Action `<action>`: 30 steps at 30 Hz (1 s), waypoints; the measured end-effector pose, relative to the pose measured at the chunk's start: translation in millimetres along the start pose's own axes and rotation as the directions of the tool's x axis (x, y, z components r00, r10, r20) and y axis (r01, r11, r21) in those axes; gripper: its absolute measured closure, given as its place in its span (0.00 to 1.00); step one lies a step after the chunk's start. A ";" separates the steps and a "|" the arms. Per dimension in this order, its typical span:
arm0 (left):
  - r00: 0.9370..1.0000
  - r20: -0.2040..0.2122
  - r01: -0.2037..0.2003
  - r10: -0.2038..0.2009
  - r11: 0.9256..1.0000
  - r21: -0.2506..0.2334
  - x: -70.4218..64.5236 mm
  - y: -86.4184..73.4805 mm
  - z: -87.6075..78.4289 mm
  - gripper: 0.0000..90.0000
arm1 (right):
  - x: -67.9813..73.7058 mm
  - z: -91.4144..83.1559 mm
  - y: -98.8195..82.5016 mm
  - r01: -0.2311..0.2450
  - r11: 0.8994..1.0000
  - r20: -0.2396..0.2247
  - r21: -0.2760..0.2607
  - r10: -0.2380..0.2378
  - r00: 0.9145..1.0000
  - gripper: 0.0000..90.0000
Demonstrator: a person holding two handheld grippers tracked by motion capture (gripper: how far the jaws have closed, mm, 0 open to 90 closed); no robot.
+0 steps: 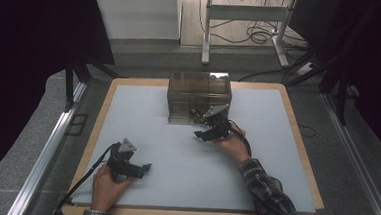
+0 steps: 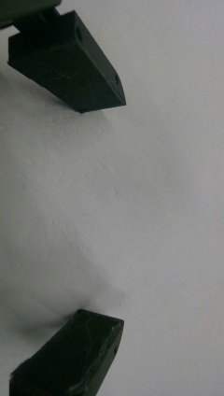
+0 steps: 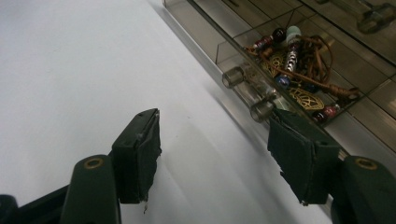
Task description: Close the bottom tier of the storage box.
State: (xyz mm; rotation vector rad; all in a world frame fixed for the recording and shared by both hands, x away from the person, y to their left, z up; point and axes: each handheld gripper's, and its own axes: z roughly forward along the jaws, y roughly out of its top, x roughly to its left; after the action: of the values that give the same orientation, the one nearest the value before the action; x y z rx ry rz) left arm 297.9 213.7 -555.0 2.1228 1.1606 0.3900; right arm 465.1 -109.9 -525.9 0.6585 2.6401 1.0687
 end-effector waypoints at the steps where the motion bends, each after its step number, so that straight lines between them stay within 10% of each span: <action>1: 1.000 0.000 0.000 0.000 1.000 0.000 0.0 0.0 0.0 0.00 | -0.5 0.5 -0.2 0.000 1.000 0.000 0.000 0.000 1.000 0.38; 30: 1.000 0.000 0.000 0.000 1.000 0.000 0.0 0.0 0.0 0.00 | -9.4 5.6 4.2 -0.007 1.000 0.016 0.001 0.007 1.000 0.37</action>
State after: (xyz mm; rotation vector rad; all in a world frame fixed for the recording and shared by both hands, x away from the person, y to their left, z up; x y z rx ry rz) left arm 297.9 213.7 -555.0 2.1229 1.1603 0.3904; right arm 476.7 -108.4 -526.7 0.6746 2.6271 1.0594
